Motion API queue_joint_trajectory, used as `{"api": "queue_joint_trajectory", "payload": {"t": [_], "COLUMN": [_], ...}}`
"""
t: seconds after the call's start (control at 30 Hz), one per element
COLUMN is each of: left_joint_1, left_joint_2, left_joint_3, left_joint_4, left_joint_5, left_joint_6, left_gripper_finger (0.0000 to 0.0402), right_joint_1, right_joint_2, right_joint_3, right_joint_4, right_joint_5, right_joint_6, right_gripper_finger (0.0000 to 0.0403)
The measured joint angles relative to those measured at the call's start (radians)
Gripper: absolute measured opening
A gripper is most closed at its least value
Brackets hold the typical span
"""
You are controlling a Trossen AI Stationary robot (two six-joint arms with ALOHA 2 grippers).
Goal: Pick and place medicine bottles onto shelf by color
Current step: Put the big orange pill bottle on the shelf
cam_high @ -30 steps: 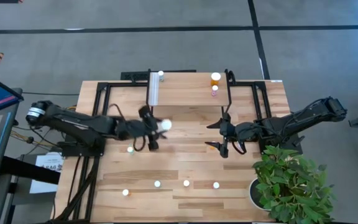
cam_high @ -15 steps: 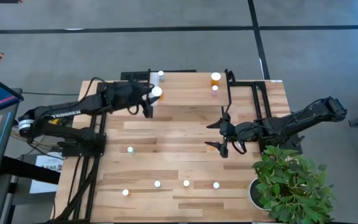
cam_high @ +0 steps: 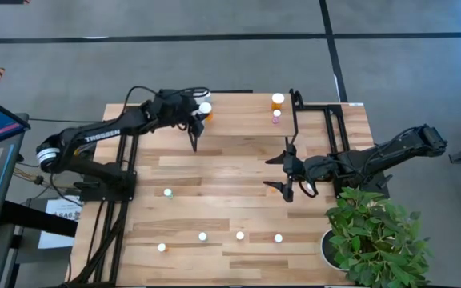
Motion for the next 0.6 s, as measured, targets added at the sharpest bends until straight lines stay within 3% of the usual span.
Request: {"api": "queue_joint_trajectory", "payload": {"t": [0.3,0.6], "left_joint_1": [0.032,0.044], "left_joint_2": [0.092,0.099], "left_joint_3": [0.030,0.030], "left_joint_4": [-0.022,-0.022], "left_joint_5": [-0.001,-0.008], "left_joint_6": [0.011,0.010], "left_gripper_finger": [0.0165,0.0183], "right_joint_1": [0.002,0.002], "right_joint_2": [0.000,0.000], "right_joint_3": [0.000,0.000], "right_joint_4": [-0.008,-0.017], "right_joint_5": [0.000,-0.001], "right_joint_6": [0.001,0.011], "right_gripper_finger": [0.0357,0.0357]}}
